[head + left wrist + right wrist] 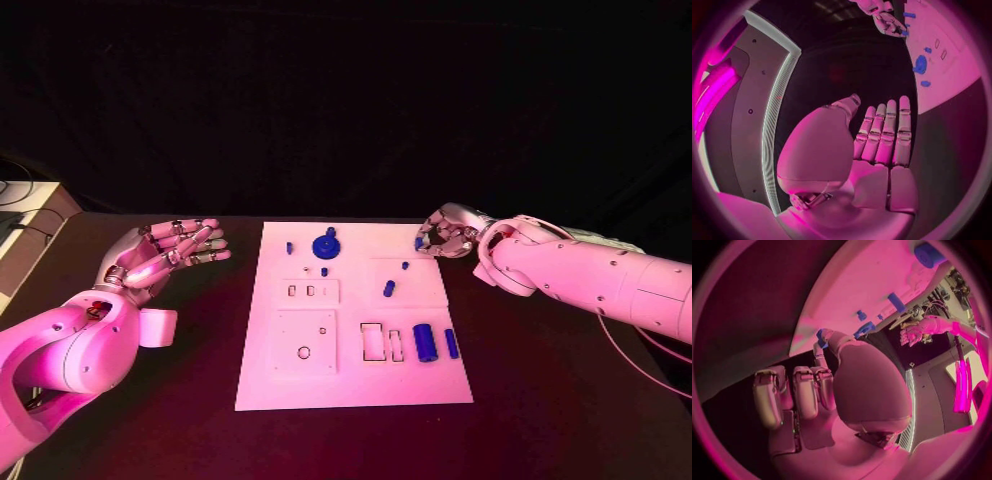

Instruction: Assemble the parts on the task board

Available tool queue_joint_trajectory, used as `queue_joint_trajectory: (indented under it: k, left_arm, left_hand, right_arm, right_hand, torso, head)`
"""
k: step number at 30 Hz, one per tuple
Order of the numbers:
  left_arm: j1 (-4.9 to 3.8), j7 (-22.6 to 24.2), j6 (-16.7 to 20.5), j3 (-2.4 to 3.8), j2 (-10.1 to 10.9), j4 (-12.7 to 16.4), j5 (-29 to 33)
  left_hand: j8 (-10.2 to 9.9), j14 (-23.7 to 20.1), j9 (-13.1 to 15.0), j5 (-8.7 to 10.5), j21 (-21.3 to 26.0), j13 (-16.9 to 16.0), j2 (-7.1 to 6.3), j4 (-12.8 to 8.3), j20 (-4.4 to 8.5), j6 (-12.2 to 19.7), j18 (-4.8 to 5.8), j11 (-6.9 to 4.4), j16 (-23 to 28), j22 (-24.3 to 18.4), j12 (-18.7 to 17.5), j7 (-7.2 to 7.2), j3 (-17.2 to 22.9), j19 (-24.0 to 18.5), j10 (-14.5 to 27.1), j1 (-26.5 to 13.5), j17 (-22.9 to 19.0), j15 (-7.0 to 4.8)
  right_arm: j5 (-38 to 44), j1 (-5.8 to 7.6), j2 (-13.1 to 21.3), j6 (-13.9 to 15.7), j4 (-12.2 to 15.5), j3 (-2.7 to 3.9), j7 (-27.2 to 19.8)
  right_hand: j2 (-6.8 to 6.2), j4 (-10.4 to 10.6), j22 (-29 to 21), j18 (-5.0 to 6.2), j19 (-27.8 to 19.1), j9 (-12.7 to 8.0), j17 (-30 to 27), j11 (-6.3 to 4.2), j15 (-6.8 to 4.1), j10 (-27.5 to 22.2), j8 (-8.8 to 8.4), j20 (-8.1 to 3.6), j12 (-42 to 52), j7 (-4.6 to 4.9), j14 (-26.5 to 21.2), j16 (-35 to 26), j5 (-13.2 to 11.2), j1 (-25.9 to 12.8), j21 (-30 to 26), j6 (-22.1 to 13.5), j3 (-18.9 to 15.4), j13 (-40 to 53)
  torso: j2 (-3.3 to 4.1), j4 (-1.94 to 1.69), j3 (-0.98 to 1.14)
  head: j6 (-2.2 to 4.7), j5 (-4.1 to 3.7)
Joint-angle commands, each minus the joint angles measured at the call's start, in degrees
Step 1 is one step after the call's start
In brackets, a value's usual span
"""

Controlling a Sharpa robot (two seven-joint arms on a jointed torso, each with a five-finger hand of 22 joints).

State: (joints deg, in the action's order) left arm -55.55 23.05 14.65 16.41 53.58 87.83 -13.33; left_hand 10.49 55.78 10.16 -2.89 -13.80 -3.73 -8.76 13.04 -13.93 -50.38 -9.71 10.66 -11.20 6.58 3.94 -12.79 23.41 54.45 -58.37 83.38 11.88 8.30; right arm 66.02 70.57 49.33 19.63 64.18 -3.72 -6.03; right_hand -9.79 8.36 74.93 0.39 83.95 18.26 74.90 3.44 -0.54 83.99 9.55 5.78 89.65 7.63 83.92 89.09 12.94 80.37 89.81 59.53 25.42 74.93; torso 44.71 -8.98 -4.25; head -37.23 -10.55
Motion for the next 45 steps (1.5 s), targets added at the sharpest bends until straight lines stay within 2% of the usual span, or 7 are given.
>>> queue_joint_trajectory:
  k: [1,13,17,24,28,38,45]
  left_arm:
    - [0.01,0.6,-0.8,0.05,-0.1,0.1,-0.2]
    - [0.02,0.5,-0.8,0.05,0.0,0.1,-0.1]
    - [0.02,0.5,-0.8,0.05,0.1,0.2,-0.1]
    - [0.02,0.5,-0.9,0.05,0.1,0.3,-0.1]
    - [0.02,0.4,-0.9,0.05,0.1,0.3,-0.1]
    - [0.03,0.2,-0.9,0.05,0.1,0.6,-0.1]
    - [0.06,0.1,-0.9,0.04,-0.1,0.6,-0.1]
  left_hand:
    - [-0.3,-0.4,-0.1,0.02,-0.4,0.0,-0.43,-0.1,-0.04,-0.2,-0.68,0.04,0.3,-0.1,-0.3,-0.82,0.1,0.2,0.0,0.0,0.1,0.08]
    - [-0.3,-0.4,-0.1,0.02,-0.4,0.0,-0.43,-0.1,-0.04,-0.2,-0.68,0.04,0.3,-0.1,-0.3,-0.82,0.1,0.2,0.0,0.0,0.1,0.08]
    - [-0.3,-0.4,-0.1,0.02,-0.4,0.0,-0.43,-0.1,-0.04,-0.2,-0.68,0.04,0.3,-0.1,-0.3,-0.82,0.1,0.2,0.0,0.0,0.1,0.08]
    - [-0.4,-0.4,-0.1,0.02,-0.4,0.0,-0.4,-0.2,-0.04,-0.2,-0.67,0.07,0.4,-0.1,-0.3,-0.84,0.2,0.2,0.0,-0.1,0.1,0.1]
    - [-0.4,-0.4,-0.1,0.02,-0.4,0.0,-0.4,-0.2,-0.04,-0.2,-0.67,0.07,0.4,-0.1,-0.3,-0.84,0.2,0.2,0.0,-0.1,0.1,0.1]
    - [-0.4,-0.4,-0.1,0.02,-0.4,0.0,-0.39,-0.2,-0.04,-0.3,-0.67,0.06,0.4,-0.1,-0.3,-0.82,0.2,0.2,0.0,-0.1,0.1,0.09]
    - [-0.4,-0.4,-0.1,0.02,-0.4,0.0,-0.39,-0.2,-0.04,-0.3,-0.67,0.06,0.4,-0.1,-0.3,-0.82,0.2,0.2,0.0,-0.1,0.1,0.09]
  right_arm:
    - [-1.7,-0.03,-0.1,1.0,0.4,0.01,-0.7]
    - [-3.6,-0.03,0.3,2.5,2.3,0.04,-0.1]
    - [-3.5,0.08,0.9,3.9,5.4,0.13,1.8]
    - [0.0,0.43,1.1,7.9,13.9,0.21,9.1]
    - [2.5,0.39,0.2,10.0,18.3,0.21,13.4]
    - [10.8,-0.62,-2.6,12.8,25.5,0.07,23.3]
    - [15.1,-1.62,-4.3,12.4,27.8,-0.24,28.7]
  right_hand:
    - [1.05,-0.2,15.1,-0.39,6.0,0.6,13.2,-0.62,-0.62,6.0,0.96,-0.68,0.4,-0.35,5.6,0.4,0.1,-0.1,0.2,1.1,0.8,15.1]
    - [1.09,-0.7,15.1,-0.39,6.0,1.2,13.1,-1.05,-1.07,6.0,1.96,-1.15,0.4,-0.78,5.6,0.4,1.2,-0.6,0.2,1.5,1.5,15.1]
    - [0.97,-0.7,15.1,-0.39,6.0,1.3,13.0,-1.08,-1.12,6.0,2.06,-1.21,0.4,-0.8,5.6,0.3,1.4,-0.8,0.2,1.4,1.6,15.1]
    - [0.63,-1.4,15.1,-0.39,6.0,1.4,13.0,-1.15,-1.21,6.0,2.29,-1.34,0.4,-0.83,5.6,0.3,1.7,-0.7,0.2,1.2,1.9,15.1]
    - [0.59,-1.4,15.1,-0.39,6.0,1.5,12.9,-1.16,-1.21,6.0,2.39,-1.35,0.4,-0.86,5.6,0.3,1.6,-0.7,0.2,1.2,1.9,15.1]
    - [0.52,-1.4,15.1,-0.39,6.0,1.6,12.6,-1.2,-1.23,6.0,2.66,-1.39,0.4,-0.9,5.5,0.2,1.6,-1.2,0.2,1.3,2.0,15.1]
    - [0.49,-1.3,15.1,-0.39,6.0,1.7,12.5,-1.24,-1.25,6.0,2.78,-1.41,0.4,-0.95,5.5,0.2,1.8,-1.5,0.2,1.3,2.0,15.1]
  torso:
    - [-0.02,-0.04,-0.03]
    - [0.0,0.04,-0.04]
    - [-0.07,0.07,-0.08]
    - [-0.18,-0.04,-0.14]
    - [-0.13,-0.1,-0.09]
    - [-0.09,-0.04,-0.24]
    - [0.02,0.06,-0.16]
  head:
    - [-0.1,-0.09]
    - [-0.05,0.0]
    - [-0.13,0.1]
    - [-0.25,0.41]
    - [-0.47,0.85]
    - [-0.85,1.26]
    - [-0.99,1.3]
